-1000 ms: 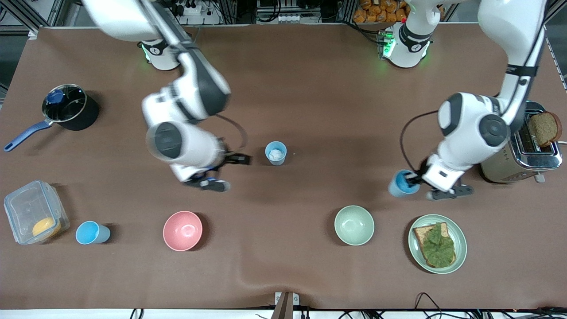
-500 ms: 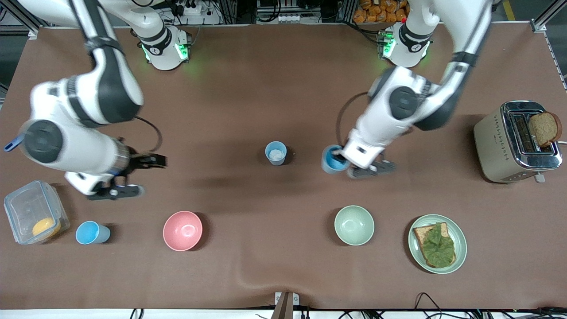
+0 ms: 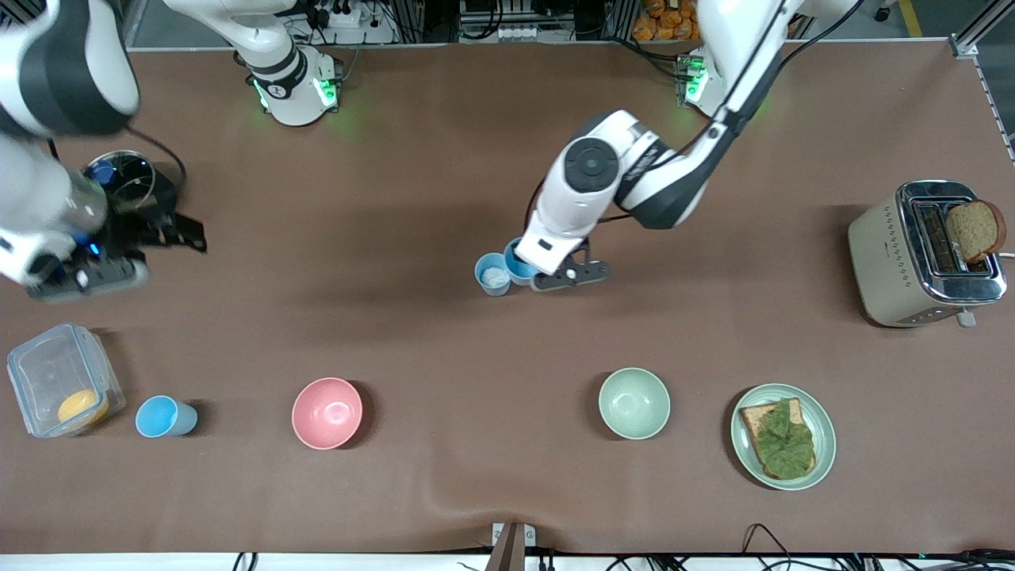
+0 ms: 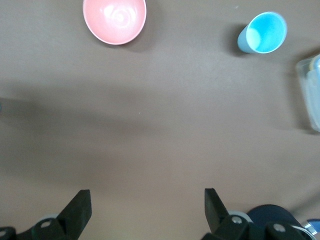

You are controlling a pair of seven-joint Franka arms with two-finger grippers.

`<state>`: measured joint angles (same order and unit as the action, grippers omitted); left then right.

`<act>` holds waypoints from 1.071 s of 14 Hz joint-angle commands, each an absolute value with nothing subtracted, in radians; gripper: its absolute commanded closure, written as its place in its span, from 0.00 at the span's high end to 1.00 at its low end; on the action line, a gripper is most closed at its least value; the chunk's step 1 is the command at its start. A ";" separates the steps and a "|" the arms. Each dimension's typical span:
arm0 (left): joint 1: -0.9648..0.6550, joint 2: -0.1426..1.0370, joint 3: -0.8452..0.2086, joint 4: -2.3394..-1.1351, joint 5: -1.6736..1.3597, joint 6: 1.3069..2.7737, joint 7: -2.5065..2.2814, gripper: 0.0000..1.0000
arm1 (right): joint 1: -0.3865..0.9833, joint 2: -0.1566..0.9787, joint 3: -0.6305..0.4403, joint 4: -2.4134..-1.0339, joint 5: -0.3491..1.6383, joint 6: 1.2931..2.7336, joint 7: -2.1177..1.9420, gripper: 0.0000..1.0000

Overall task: Stack blue cups with both arms
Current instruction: 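Lower the left-held cup into the placed cup while the right gripper withdraws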

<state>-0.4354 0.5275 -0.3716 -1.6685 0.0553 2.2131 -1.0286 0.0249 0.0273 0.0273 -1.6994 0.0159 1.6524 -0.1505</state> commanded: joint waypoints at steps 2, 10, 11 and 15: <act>-0.485 0.551 -0.362 -1.615 0.080 2.191 -1.097 0.00 | -0.031 -0.044 0.046 -1.726 -0.004 1.727 -0.163 1.00; -0.508 0.606 -0.360 -1.549 0.089 2.191 -1.138 0.73 | -0.018 -0.029 0.055 -1.595 0.015 1.574 -0.094 1.00; -0.512 0.610 -0.357 -1.548 0.106 2.191 -1.138 1.00 | -0.008 -0.029 0.055 -1.597 0.014 1.566 -0.066 1.00; -0.522 0.601 -0.359 -1.548 0.166 2.191 -1.140 1.00 | -0.005 -0.026 0.054 -1.594 0.012 1.563 -0.058 1.00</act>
